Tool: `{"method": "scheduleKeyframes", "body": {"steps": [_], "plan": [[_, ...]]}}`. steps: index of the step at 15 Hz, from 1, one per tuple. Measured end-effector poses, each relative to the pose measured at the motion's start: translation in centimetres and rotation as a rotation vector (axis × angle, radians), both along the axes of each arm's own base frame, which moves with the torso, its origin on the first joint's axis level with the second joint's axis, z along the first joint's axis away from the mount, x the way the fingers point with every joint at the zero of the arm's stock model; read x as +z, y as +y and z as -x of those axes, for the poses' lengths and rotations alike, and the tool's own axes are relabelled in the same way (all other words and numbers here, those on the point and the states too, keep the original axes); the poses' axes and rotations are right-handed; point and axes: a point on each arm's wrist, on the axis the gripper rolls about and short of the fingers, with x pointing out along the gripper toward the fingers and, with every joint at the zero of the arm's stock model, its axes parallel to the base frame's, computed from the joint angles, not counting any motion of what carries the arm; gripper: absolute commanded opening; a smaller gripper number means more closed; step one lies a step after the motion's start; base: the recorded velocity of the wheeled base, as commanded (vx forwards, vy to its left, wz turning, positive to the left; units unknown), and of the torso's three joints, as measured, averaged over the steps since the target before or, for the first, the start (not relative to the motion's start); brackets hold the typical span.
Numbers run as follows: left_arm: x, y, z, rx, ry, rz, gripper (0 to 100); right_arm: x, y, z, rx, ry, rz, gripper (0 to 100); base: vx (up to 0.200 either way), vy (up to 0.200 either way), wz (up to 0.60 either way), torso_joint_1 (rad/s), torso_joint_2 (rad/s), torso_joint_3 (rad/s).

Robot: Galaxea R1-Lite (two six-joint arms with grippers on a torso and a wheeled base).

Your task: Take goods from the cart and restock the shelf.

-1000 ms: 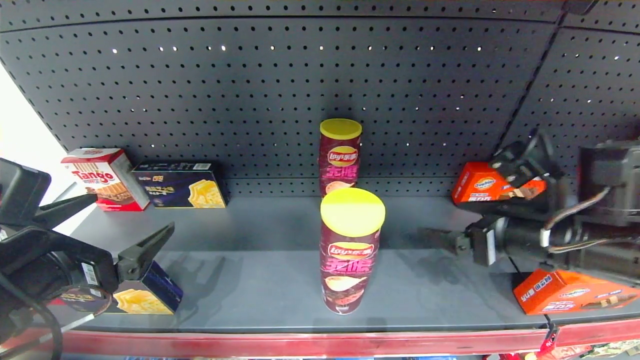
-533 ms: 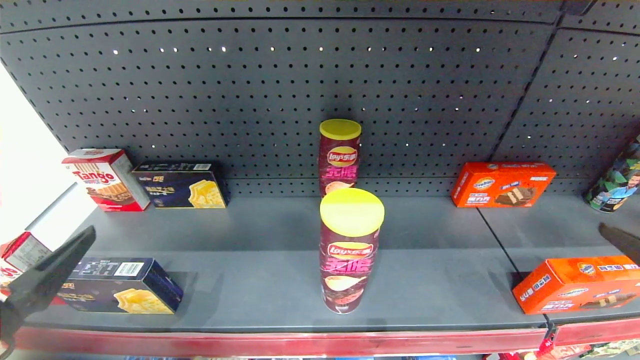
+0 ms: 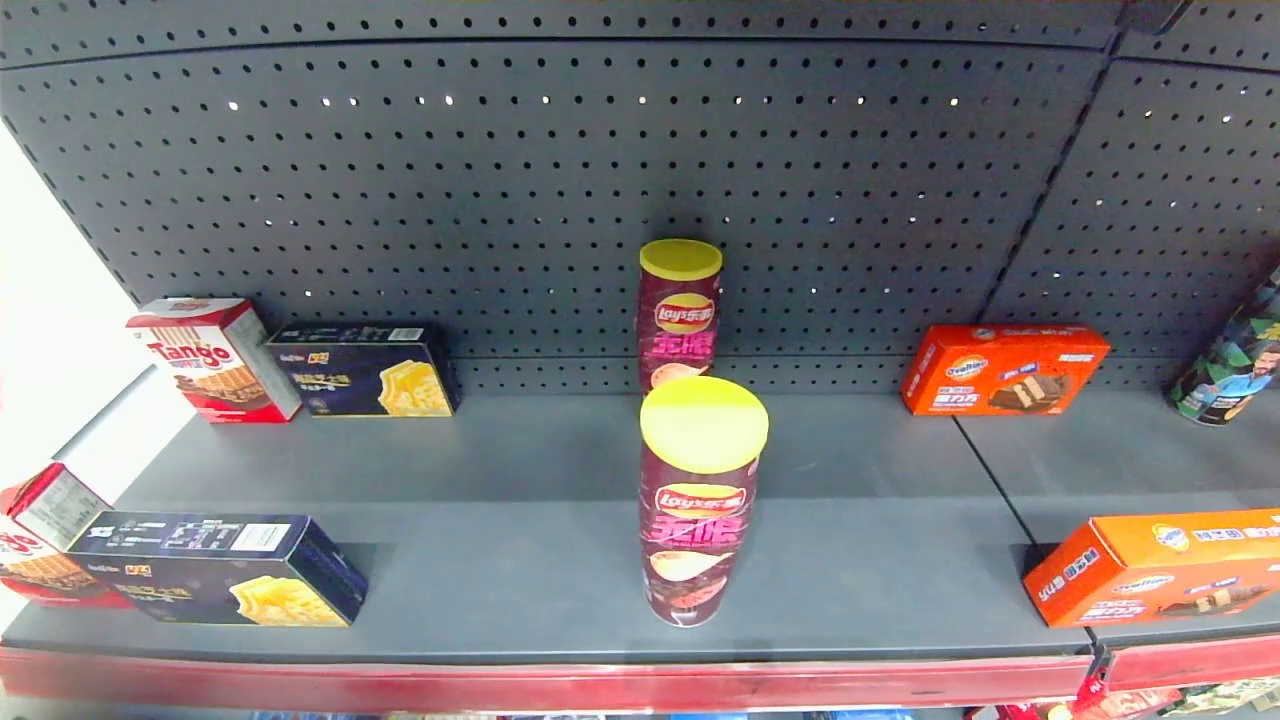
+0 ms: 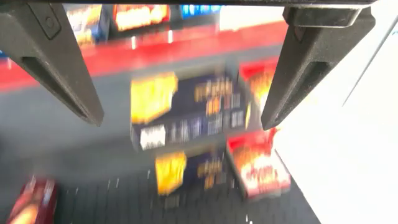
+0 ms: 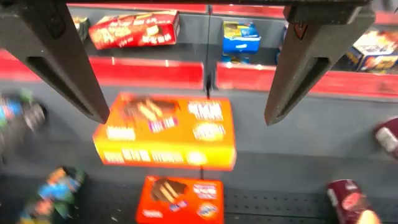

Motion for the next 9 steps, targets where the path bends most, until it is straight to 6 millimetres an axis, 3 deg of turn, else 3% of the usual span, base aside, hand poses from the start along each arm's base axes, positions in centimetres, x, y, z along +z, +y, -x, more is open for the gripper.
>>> {"method": "scheduleKeyframes", "body": {"steps": [4, 9], "plan": [[-2.2, 0.3, 1.3, 0.023, -0.019, 0.003, 100, -4.1, 0.0, 0.2, -0.057, 0.063, -0.041, 100, 0.000, 0.000, 0.00, 0.000, 0.00, 0.000], [-3.9, 0.2, 1.0, 0.030, -0.041, 0.001, 100, -4.4, 0.0, 0.3, -0.028, 0.053, -0.028, 100, 0.000, 0.000, 0.00, 0.000, 0.00, 0.000]]}}
